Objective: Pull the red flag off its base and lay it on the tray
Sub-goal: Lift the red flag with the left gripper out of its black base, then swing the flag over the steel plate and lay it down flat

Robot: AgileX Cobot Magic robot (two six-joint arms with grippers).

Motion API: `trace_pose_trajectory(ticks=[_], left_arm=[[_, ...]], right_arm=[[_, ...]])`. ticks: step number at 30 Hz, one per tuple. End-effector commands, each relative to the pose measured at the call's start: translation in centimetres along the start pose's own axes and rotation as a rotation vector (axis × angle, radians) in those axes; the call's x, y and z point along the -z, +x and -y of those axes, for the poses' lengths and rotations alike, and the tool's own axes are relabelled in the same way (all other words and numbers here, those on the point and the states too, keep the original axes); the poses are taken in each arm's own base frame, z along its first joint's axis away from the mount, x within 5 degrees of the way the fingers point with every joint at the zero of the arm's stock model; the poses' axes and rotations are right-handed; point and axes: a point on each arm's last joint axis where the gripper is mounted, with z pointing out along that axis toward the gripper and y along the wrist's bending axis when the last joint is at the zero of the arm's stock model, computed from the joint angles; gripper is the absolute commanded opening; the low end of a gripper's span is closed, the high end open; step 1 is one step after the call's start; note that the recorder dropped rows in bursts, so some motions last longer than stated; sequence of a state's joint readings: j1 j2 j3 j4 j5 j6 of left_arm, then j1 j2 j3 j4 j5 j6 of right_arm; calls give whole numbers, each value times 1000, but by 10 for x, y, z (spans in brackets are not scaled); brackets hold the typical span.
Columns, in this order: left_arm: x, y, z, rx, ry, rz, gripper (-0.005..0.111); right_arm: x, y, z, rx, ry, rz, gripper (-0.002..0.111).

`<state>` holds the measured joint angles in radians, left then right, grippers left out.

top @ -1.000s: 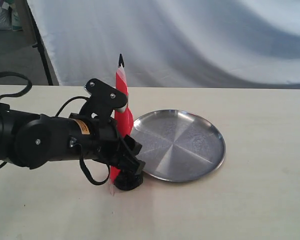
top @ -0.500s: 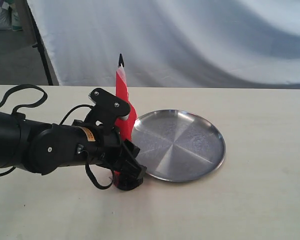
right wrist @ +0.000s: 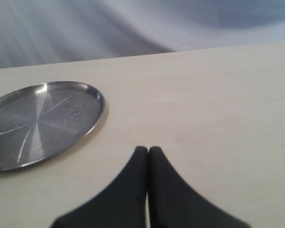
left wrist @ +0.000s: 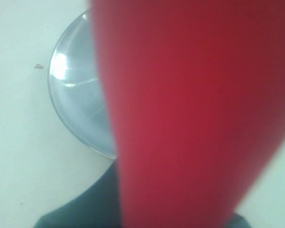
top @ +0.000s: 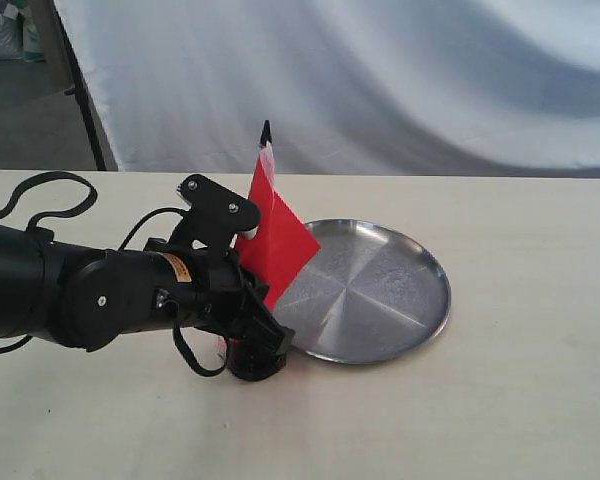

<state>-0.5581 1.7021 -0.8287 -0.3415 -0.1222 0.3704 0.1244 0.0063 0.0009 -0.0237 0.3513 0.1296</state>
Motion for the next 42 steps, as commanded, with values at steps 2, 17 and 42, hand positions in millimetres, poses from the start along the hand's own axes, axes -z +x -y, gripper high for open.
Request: trace_pose_trajectory(ticks=[2, 17, 42], left_arm=[[1, -6, 0, 11, -15, 52, 0], [35, -44, -6, 186, -31, 277, 0], [-100, -80, 38, 982, 133, 64, 0]], right_arm=[[1, -1, 0, 5, 2, 12, 0], [1, -1, 0, 5, 2, 12, 0], [1, -1, 0, 5, 2, 12, 0]])
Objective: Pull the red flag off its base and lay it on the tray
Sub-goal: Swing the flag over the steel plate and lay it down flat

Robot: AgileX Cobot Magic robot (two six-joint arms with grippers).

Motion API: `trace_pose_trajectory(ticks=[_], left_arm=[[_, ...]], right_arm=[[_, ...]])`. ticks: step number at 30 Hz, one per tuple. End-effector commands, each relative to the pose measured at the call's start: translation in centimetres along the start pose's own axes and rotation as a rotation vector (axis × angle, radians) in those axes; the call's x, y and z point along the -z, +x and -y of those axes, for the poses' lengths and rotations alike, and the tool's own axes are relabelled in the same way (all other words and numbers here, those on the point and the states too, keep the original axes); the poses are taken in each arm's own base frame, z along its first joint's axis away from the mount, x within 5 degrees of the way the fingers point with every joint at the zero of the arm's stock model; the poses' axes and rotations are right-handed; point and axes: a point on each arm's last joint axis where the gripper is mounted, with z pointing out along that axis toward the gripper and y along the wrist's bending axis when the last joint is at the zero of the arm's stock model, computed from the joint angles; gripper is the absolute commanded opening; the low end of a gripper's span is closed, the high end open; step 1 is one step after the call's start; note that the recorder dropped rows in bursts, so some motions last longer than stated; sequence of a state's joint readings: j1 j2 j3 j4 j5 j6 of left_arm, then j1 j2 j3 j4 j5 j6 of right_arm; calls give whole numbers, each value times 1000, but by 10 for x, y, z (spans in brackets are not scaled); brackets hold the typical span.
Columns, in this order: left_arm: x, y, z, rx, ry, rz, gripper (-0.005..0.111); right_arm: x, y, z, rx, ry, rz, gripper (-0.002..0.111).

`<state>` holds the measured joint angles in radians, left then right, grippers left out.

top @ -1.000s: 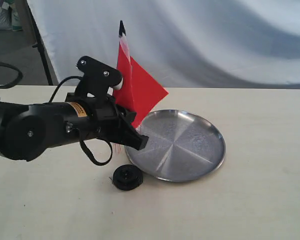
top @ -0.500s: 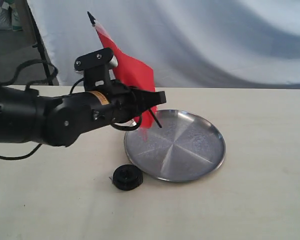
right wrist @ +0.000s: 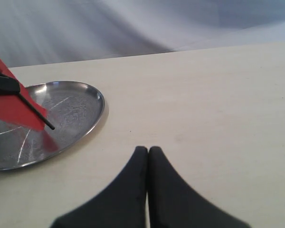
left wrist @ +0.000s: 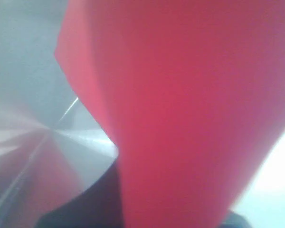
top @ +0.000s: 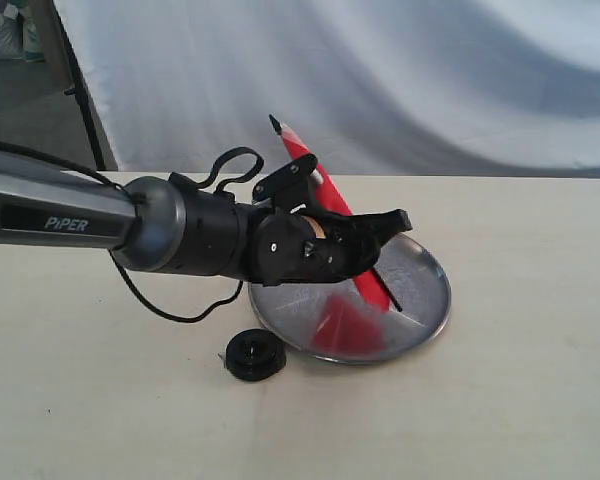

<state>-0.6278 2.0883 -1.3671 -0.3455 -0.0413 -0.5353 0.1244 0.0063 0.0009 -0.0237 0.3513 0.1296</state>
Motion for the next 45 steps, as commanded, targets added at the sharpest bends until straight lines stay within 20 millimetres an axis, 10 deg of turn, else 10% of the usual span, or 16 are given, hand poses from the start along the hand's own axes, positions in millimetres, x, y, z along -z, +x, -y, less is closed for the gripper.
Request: trace_pose_trajectory(ticks=[1, 7, 13, 16, 24, 30, 45], left_arm=[[1, -7, 11, 120, 36, 25, 0], [-6, -1, 5, 83, 14, 7, 2], [-9, 2, 2, -30, 1, -10, 60], [-9, 3, 1, -66, -8, -25, 70], [-8, 9, -3, -303, -36, -97, 54], [8, 2, 7, -521, -29, -128, 0], [168, -61, 45, -1061, -281, -176, 1]], right_arm=[[1, -1, 0, 5, 2, 12, 0], [1, -1, 0, 5, 2, 12, 0], [1, -1, 0, 5, 2, 12, 0], [1, -1, 0, 5, 2, 12, 0], [1, -1, 0, 5, 2, 12, 0], [1, -1, 0, 5, 2, 12, 0], [1, -1, 0, 5, 2, 12, 0]])
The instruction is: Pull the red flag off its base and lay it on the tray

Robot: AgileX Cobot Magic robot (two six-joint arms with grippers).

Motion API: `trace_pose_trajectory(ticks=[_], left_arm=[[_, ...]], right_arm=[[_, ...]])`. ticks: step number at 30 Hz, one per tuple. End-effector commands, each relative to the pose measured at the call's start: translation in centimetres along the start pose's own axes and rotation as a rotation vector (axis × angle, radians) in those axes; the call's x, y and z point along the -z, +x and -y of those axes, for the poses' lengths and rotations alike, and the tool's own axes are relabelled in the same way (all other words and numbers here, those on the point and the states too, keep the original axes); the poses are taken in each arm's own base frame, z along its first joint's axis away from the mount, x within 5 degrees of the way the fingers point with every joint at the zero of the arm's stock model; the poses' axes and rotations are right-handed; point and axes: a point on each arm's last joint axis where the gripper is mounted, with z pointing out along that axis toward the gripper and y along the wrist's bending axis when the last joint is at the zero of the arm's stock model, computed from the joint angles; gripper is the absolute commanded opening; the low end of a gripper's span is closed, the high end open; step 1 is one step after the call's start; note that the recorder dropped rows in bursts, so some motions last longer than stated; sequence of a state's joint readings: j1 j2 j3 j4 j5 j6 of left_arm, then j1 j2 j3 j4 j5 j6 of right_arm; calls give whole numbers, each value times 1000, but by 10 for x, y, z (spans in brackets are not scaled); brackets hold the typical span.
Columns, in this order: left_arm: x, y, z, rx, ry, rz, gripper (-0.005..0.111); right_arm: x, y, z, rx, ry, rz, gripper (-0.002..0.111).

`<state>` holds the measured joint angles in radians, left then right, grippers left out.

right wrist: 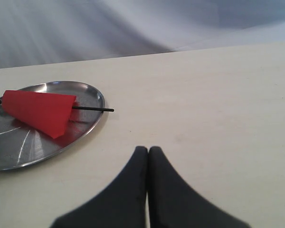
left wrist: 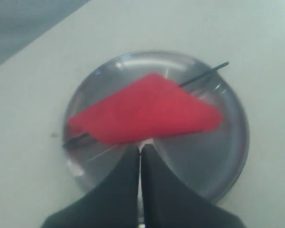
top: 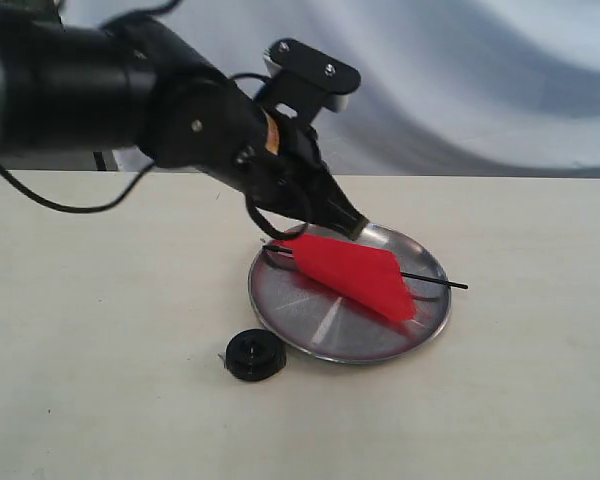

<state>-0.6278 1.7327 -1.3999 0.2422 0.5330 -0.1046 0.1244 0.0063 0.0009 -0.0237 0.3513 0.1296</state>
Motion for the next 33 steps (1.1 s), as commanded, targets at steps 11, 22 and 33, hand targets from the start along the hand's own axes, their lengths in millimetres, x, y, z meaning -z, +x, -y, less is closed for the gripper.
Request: trace_pose_trajectory(ticks=[11, 22, 33], left_arm=[[169, 55, -13, -161, -79, -58, 1], [264, 143, -18, 254, -23, 361, 1], [258, 220, 3, 523, 205, 415, 1]], right_arm=[[1, -1, 0, 5, 2, 12, 0], [1, -1, 0, 5, 2, 12, 0], [1, -1, 0, 5, 2, 12, 0]])
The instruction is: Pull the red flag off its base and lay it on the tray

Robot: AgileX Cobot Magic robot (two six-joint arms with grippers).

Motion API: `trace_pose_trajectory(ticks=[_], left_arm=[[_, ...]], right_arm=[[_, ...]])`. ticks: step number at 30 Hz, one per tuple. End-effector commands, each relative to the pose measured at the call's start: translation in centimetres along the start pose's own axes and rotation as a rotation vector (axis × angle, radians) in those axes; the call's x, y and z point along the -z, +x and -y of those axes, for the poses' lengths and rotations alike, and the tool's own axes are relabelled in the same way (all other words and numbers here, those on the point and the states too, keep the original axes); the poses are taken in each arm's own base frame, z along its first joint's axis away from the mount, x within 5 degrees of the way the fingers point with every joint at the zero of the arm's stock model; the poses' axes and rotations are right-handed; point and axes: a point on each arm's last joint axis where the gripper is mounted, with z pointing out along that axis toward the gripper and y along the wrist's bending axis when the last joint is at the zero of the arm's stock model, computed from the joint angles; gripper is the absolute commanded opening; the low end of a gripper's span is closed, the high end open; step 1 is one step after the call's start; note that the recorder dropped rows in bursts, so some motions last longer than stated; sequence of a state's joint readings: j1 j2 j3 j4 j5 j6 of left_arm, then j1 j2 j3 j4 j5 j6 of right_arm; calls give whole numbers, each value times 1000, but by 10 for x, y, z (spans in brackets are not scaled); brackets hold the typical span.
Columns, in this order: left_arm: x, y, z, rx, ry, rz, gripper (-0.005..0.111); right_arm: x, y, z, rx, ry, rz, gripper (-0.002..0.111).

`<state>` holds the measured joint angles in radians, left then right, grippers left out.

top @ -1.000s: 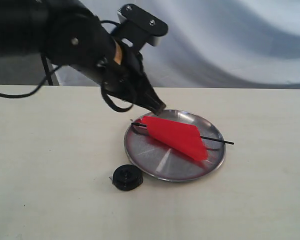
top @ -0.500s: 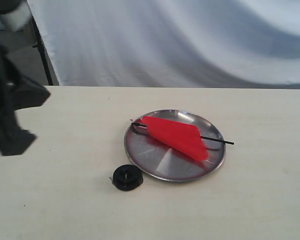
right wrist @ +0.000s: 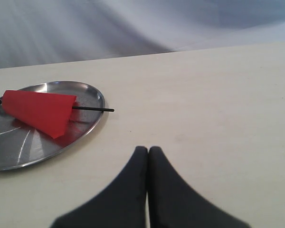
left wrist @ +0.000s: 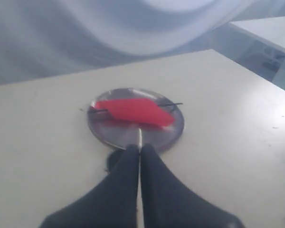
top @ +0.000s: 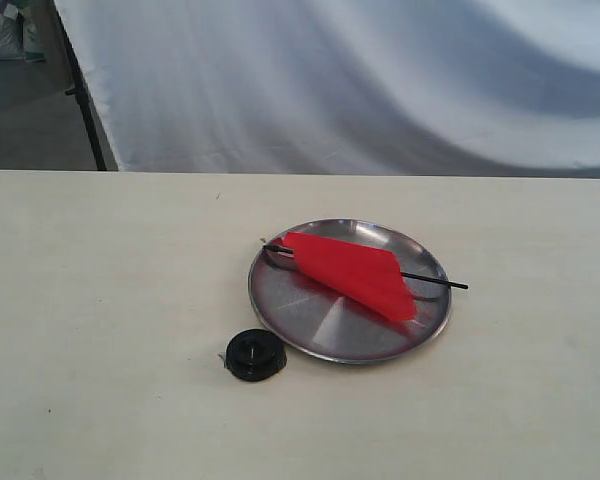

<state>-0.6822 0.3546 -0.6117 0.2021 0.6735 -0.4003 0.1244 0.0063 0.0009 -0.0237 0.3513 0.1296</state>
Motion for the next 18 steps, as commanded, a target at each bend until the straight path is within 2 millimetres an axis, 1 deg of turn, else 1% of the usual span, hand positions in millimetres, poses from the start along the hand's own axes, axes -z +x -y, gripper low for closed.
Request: trace_pose_trajectory(ticks=[1, 3, 4, 5, 7, 12, 15, 18], left_arm=[[-2, 25, 6, 251, 110, -59, 1], [-4, 30, 9, 324, 149, -72, 1], [-6, 31, 10, 341, 163, -71, 1], [-7, 33, 9, 321, 164, -68, 1], [-10, 35, 8, 207, 159, -40, 1], [-16, 41, -2, -253, 61, -15, 1], [-19, 46, -6, -318, 30, -28, 1], [-22, 53, -5, -275, 53, -58, 1]], right_arm=[[1, -1, 0, 5, 2, 12, 0], [1, -1, 0, 5, 2, 12, 0], [1, -1, 0, 5, 2, 12, 0], [1, -1, 0, 5, 2, 12, 0], [1, -1, 0, 5, 2, 12, 0], [1, -1, 0, 5, 2, 12, 0], [1, -1, 0, 5, 2, 12, 0], [1, -1, 0, 5, 2, 12, 0]])
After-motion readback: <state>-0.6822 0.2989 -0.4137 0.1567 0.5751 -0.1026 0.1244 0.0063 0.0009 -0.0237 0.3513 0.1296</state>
